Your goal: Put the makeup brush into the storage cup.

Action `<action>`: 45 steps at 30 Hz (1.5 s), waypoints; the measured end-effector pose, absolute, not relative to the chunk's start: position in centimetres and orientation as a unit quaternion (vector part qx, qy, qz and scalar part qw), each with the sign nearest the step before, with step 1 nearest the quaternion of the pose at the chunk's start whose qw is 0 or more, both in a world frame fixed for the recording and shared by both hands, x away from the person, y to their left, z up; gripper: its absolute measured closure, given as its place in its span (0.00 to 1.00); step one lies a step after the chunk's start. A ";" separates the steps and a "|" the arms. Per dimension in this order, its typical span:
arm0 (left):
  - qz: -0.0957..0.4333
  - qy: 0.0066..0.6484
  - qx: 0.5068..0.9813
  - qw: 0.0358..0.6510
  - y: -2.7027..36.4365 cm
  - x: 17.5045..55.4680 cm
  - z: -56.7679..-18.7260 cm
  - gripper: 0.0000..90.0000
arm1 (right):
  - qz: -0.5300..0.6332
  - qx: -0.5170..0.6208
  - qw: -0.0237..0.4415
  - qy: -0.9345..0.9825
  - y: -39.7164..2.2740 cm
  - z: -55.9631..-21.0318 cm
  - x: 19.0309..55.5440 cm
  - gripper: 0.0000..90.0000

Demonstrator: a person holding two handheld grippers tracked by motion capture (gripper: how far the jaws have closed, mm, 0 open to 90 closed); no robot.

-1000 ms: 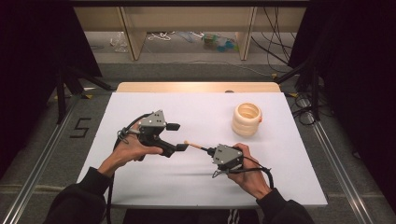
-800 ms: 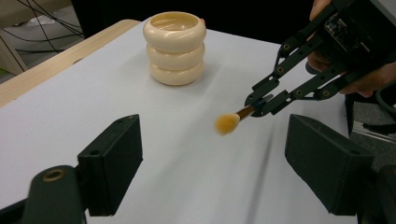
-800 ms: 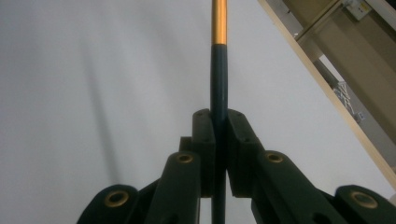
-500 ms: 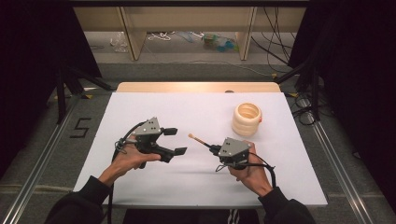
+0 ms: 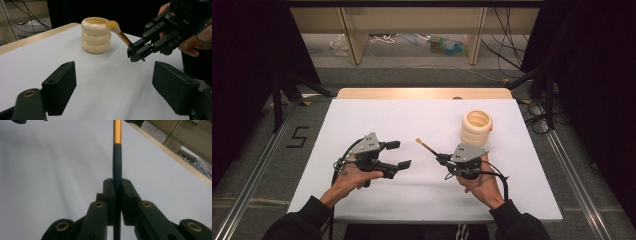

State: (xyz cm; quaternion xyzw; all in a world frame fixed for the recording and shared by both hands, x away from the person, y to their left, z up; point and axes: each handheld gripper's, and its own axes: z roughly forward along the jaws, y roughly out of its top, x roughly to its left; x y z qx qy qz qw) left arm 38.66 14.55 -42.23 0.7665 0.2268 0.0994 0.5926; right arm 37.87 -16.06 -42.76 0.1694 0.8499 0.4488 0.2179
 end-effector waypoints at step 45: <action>0.082 0.245 0.719 0.645 12.9 37.5 -42.6 0.32 | 0.525 0.177 0.140 0.821 -13.8 -43.4 37.1 0.93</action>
